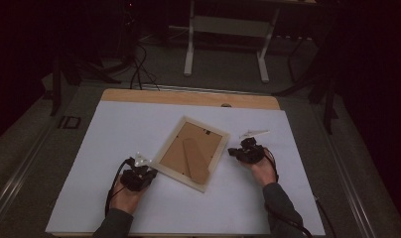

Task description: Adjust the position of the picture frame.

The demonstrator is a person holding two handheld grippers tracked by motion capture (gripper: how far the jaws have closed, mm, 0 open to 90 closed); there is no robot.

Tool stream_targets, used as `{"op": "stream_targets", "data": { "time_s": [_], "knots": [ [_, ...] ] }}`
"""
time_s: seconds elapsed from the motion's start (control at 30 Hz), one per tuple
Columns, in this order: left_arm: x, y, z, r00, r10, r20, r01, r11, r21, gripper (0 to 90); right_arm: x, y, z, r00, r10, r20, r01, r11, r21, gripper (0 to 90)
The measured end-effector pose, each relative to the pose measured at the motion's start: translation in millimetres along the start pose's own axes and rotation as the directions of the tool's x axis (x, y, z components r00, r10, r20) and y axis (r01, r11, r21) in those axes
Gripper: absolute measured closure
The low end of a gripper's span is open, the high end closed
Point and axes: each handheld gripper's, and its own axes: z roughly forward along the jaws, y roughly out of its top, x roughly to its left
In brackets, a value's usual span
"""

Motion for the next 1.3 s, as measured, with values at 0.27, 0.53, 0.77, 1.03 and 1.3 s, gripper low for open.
{"op": "stream_targets", "data": {
  "time_s": [0.27, 0.53, 0.77, 1.03, 1.3],
  "knots": [
    [10.4, 5.2, 6.8, 0.9989, -0.046, 0.005, 0.046, 0.9986, -0.025, 90.0, -29.0, 14.9, 2.5, 0.9929, 0.089, 0.079, -0.086, 0.995, -0.04, 90.0],
    [14.1, 13.9, 12.3, 0.9989, -0.041, -0.02, 0.041, 0.999, -0.016, 90.0, -41.5, 25.5, 12.1, 0.9821, 0.133, 0.133, -0.127, 0.99, -0.055, 90.0],
    [21.0, 20.7, 19.2, 0.9976, -0.064, -0.026, 0.063, 0.9976, -0.029, 90.0, -48.9, 28.0, 22.2, 0.9692, 0.179, 0.169, -0.171, 0.983, -0.066, 90.0],
    [27.8, 31.0, 27.4, 0.9968, -0.071, -0.038, 0.07, 0.9971, -0.031, 90.0, -55.3, 29.4, 23.4, 0.9562, 0.21, 0.204, -0.201, 0.977, -0.065, 90.0],
    [33.6, 39.9, 33.9, 0.9967, -0.07, -0.04, 0.069, 0.9973, -0.026, 90.0, -57.4, 31.9, 28.4, 0.9542, 0.222, 0.201, -0.217, 0.975, -0.046, 90.0]
  ]
}}
